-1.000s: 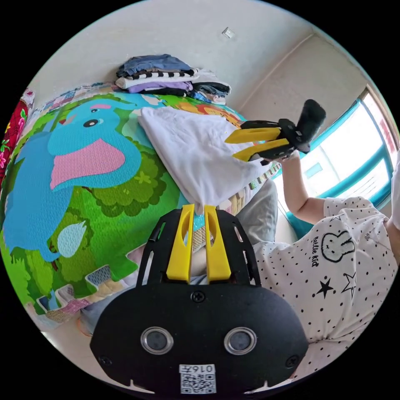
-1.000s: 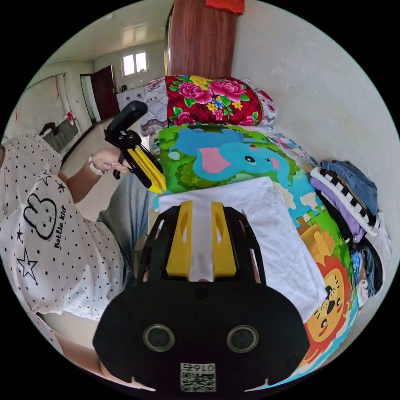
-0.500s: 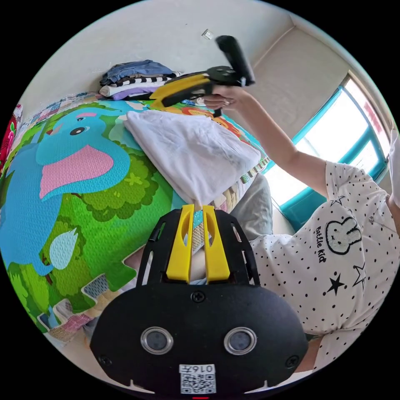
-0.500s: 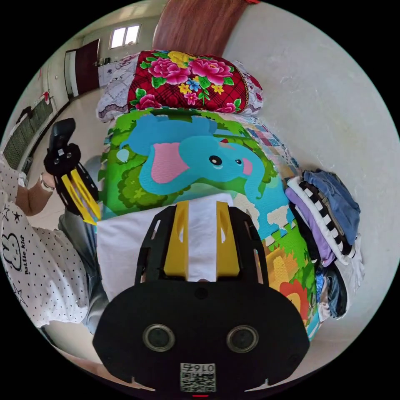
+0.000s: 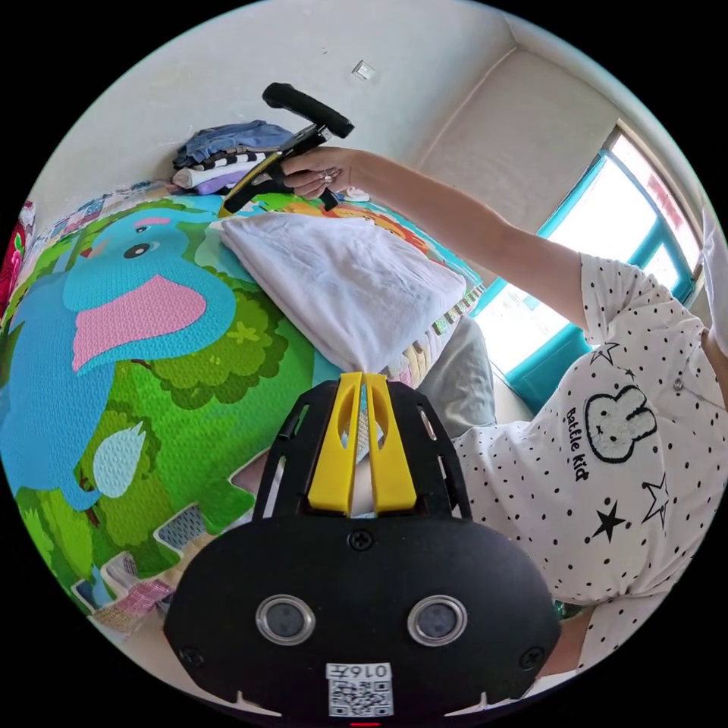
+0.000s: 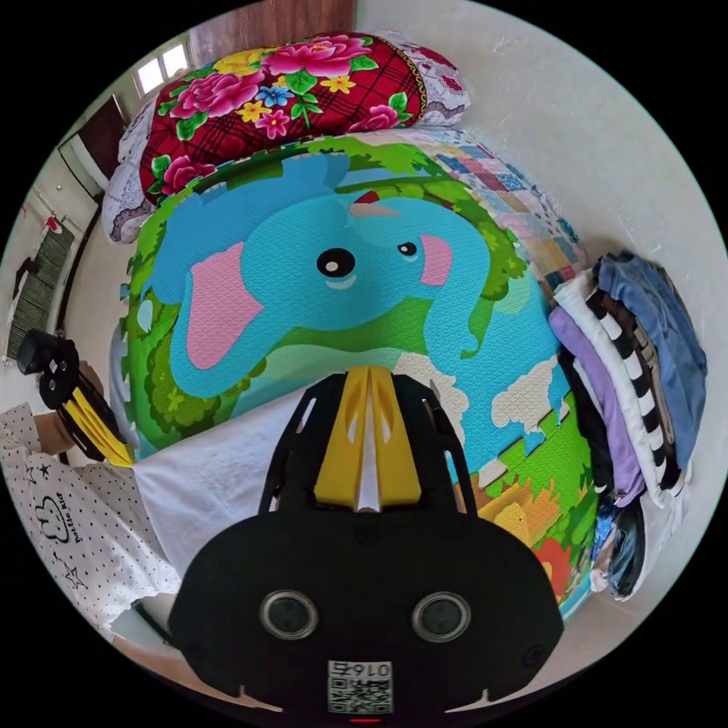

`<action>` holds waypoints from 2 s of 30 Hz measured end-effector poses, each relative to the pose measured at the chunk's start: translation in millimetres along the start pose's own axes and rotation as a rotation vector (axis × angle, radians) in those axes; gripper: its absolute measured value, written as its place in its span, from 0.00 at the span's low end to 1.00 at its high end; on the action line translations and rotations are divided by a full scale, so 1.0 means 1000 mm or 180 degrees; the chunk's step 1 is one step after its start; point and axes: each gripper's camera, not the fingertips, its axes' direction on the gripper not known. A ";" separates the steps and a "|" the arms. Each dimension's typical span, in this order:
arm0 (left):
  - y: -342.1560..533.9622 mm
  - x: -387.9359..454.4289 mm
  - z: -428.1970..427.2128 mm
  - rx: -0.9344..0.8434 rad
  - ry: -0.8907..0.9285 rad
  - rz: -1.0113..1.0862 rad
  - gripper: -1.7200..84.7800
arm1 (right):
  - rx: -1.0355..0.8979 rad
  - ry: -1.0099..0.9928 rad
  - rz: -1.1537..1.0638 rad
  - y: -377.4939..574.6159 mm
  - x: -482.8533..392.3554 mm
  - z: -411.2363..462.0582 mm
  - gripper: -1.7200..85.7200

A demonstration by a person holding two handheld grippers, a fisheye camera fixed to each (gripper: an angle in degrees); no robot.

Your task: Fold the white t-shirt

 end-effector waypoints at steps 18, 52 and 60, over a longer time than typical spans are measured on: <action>0.035 0.009 0.028 0.0007 -0.0250 -0.0119 0.01 | -0.0076 -0.0582 -0.0319 -0.023 0.062 0.029 0.04; 0.091 0.028 0.049 0.0263 -0.0020 -0.0286 0.01 | 0.0260 -0.0526 -0.0468 -0.037 0.098 0.029 0.02; 0.095 0.034 0.025 0.0728 -0.0393 -0.0532 0.01 | 0.0121 -0.0639 -0.0500 -0.032 0.090 0.052 0.02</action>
